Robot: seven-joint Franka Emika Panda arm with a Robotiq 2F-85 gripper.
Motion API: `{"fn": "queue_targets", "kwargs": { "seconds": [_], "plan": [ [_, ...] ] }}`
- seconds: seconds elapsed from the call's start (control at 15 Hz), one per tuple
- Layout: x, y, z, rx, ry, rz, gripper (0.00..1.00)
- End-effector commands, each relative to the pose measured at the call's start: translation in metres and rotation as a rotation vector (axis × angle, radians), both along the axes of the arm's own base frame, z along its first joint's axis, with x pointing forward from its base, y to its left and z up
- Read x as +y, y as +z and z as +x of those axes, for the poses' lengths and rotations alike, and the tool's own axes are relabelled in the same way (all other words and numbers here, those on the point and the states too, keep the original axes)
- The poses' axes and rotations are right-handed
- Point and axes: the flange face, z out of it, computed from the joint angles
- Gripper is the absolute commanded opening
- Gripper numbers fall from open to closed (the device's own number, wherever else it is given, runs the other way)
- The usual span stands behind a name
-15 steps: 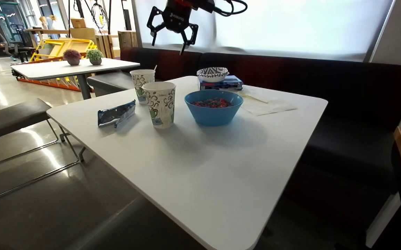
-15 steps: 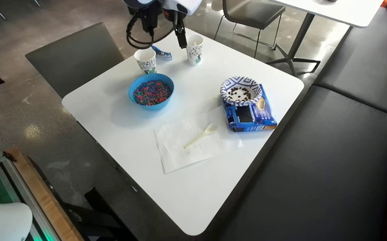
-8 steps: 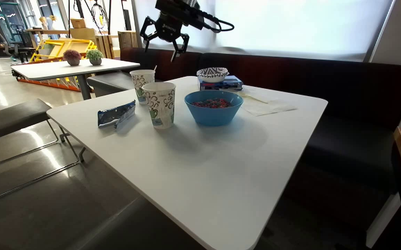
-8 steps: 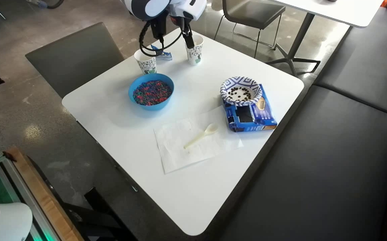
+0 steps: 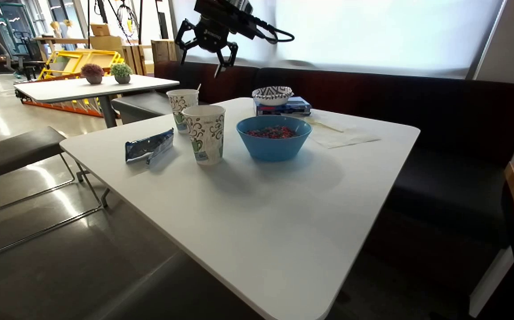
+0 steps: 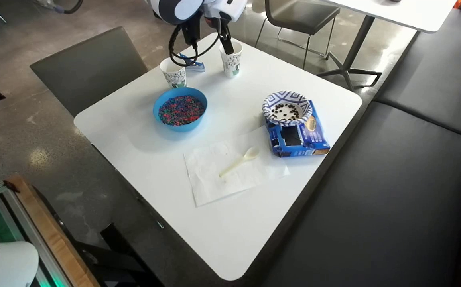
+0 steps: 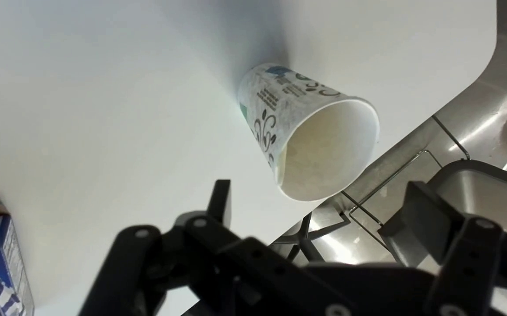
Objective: Take the knife out of the cup then the pour the beans in the cup into the striped bowl
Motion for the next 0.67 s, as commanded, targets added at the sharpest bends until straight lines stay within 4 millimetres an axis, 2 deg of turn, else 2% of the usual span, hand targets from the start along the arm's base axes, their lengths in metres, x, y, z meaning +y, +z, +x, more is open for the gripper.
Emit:
{"fn": "queue_targets", "kwargs": {
  "seconds": [0.0,0.4,0.47,0.6],
  "plan": [
    [-0.002,-0.004,0.007,-0.014,0.001,0.000,1.00],
    [-0.005,-0.028,0.017,0.005,-0.016,-0.027,1.00],
    [-0.005,-0.031,0.017,0.015,-0.018,-0.028,0.80],
    [-0.005,-0.038,0.019,0.023,-0.019,-0.039,0.66]
  ]
}}
